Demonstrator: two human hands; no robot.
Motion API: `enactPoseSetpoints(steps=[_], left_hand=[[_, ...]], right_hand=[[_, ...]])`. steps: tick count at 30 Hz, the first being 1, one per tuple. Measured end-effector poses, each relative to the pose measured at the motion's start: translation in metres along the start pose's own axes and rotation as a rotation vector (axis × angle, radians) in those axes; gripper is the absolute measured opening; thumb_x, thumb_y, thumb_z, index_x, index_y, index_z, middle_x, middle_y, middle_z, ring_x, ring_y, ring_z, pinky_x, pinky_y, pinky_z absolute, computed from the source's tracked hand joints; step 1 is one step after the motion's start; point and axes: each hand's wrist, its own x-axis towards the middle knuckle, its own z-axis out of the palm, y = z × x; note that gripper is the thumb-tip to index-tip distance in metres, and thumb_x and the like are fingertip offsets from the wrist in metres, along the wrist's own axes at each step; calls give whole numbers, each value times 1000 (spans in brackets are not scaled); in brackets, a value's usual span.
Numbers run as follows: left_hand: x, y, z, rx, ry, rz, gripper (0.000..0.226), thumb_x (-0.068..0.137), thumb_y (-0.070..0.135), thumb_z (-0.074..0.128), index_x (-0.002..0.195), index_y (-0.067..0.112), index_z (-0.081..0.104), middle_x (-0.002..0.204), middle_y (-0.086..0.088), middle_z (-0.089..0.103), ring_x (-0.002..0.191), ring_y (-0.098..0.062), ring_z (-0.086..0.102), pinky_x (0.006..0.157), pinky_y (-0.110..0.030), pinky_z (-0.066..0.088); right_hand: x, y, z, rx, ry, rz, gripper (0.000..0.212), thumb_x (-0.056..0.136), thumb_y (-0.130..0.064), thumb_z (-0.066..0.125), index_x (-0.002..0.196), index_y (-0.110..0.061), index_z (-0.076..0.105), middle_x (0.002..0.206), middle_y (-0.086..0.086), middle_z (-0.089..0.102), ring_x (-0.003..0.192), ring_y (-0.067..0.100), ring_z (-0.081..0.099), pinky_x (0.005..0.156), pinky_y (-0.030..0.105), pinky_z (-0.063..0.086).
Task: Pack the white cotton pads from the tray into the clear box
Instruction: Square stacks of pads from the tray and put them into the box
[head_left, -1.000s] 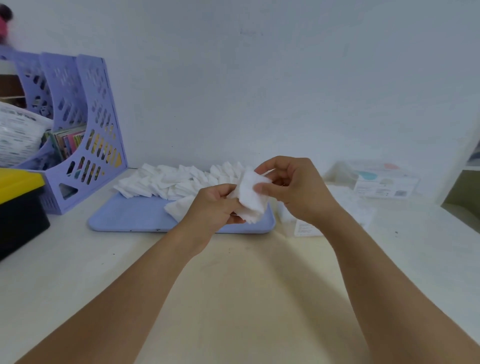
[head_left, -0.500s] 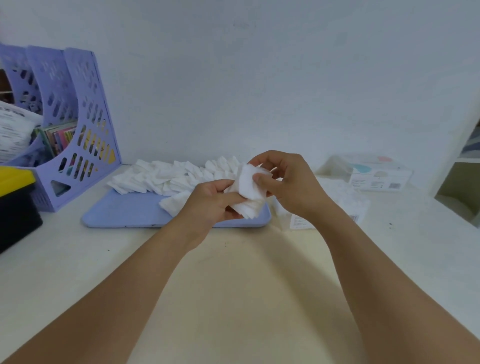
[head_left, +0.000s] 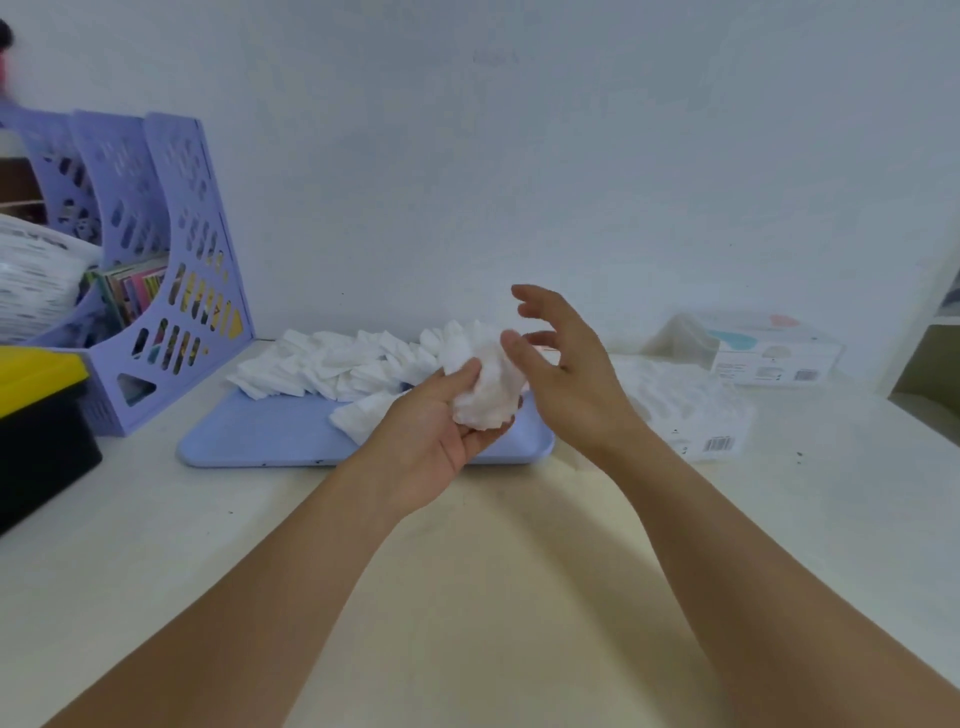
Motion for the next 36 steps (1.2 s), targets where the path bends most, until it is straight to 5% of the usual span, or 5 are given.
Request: enactPoseSetpoints(steps=[3,12,16,25,36], left_hand=[[-4,6,2,-219,-52,-87,33,103,24,48,124,4,64,117,-14,73,95,-24,73,78,-31,62],[-12,1,4,-272,-166,-220,49,96,24,42,137,6,59,141,-15,59,132,-28,56,118,-42,33],[-17,11,11,-128,-143,-173,63,84,53,62,128,9,68,133,-12,66,118,-27,65,99,-42,51],[-19,10,11,-111,-65,-136,34,82,17,70,114,7,69,104,-12,75,87,-23,75,68,-30,62],[-17,6,9,-152,-52,-135,45,79,20,72,121,6,66,115,-14,73,106,-28,73,89,-42,60]], right_hand=[[1,-8,-4,210,-147,183,41,101,-39,60,141,-37,53,138,-12,55,121,7,58,107,41,51],[-9,-5,0,119,-276,-109,86,70,-11,93,142,-27,50,129,-3,60,118,12,60,103,34,52],[-10,-3,0,-28,-346,-88,82,68,-23,89,140,-30,52,125,-11,62,116,10,62,100,42,54],[-8,-8,-10,60,-446,-28,99,70,-14,93,149,-38,39,138,-7,54,123,7,59,100,27,54],[-7,-5,-11,100,-532,20,86,76,-12,90,148,-32,45,130,0,63,116,13,65,94,34,57]])
